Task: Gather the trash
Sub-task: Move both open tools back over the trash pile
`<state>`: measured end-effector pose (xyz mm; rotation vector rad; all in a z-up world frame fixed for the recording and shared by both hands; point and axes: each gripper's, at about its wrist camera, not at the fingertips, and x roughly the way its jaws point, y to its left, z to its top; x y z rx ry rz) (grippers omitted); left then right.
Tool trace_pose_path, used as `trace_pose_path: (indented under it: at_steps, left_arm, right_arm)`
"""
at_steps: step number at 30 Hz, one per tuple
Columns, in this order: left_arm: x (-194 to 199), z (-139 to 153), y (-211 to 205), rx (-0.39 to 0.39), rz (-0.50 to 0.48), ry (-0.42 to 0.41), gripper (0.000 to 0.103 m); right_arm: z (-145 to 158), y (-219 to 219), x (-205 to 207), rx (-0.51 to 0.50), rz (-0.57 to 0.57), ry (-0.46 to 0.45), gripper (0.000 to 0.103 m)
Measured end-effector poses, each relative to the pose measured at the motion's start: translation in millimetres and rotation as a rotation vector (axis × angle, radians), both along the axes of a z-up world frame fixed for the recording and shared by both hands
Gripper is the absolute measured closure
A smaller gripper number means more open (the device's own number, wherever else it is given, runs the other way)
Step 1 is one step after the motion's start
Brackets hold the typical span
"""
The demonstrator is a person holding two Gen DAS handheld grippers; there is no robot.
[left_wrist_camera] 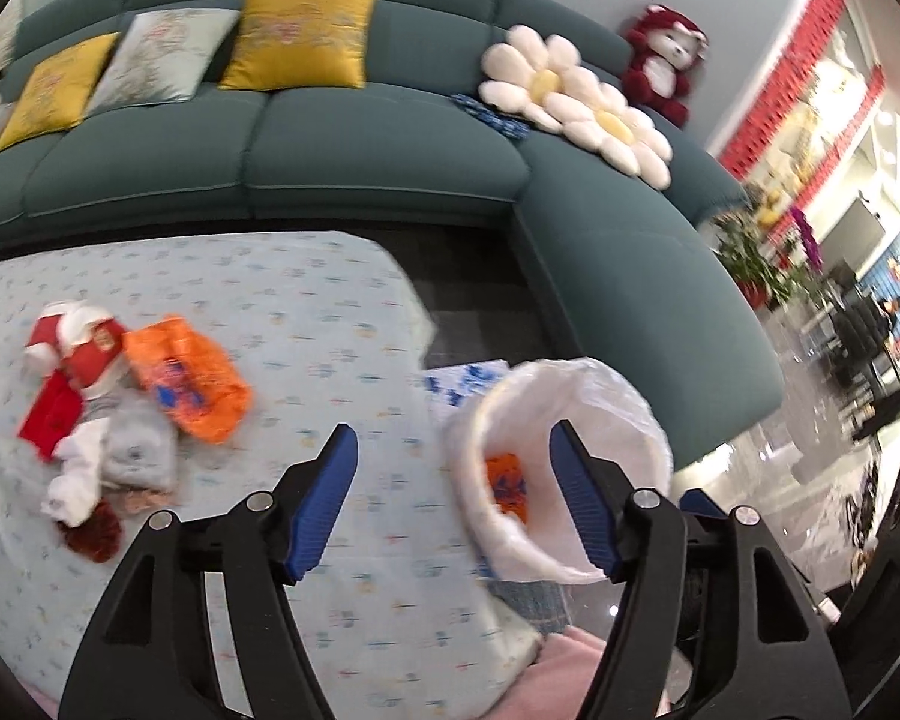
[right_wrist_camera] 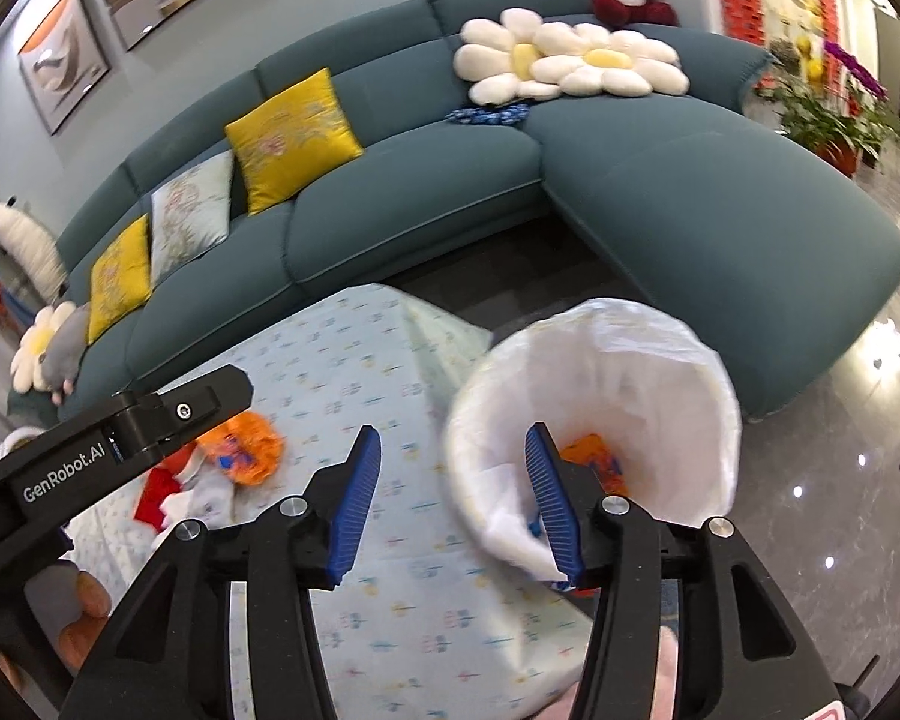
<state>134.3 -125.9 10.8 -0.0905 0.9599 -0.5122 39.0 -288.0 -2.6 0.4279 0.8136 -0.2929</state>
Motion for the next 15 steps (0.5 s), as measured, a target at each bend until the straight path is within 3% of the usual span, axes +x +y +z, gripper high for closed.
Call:
trace_pose_path:
  at_steps: [15]
  left_arm:
    - [15, -21, 152, 0.029, 0.228, 0.021, 0.037]
  right_arm:
    - [-4, 116, 30, -0.005, 0.170, 0.030, 0.053]
